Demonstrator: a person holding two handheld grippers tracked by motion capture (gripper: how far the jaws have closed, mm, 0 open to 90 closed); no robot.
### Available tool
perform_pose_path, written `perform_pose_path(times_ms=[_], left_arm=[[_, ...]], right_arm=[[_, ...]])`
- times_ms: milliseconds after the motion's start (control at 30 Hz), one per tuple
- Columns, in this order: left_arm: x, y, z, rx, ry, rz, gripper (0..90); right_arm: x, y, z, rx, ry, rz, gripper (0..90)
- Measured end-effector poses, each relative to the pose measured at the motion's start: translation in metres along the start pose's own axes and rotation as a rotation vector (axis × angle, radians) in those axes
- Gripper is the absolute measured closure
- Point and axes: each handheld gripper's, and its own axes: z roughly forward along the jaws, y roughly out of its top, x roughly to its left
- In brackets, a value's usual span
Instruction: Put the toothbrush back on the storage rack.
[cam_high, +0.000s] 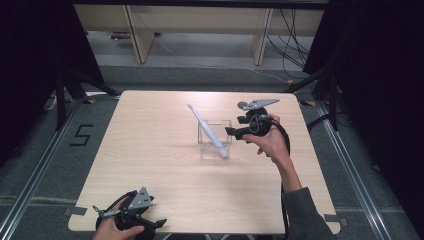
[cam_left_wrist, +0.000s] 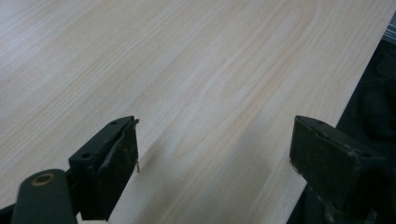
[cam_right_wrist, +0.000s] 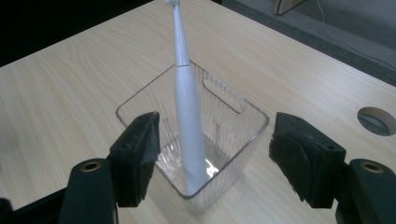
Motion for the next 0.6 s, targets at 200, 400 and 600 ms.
perform_pose_path(times_ms=[200, 400, 600], left_arm=[[0.0, 0.0, 0.0, 0.0, 0.008, 0.001, 14.8], [0.0, 0.0, 0.0, 0.001, 0.008, 0.002, 14.8], [0.0, 0.0, 0.0, 0.0, 0.008, 0.003, 14.8]], right_arm=[[-0.002, -0.004, -0.006, -0.004, -0.015, 0.006, 32.3], [-0.003, -0.008, -0.013, -0.011, -0.027, 0.004, 32.0], [-0.007, -0.012, -0.017, -0.021, -0.044, -0.016, 31.6]])
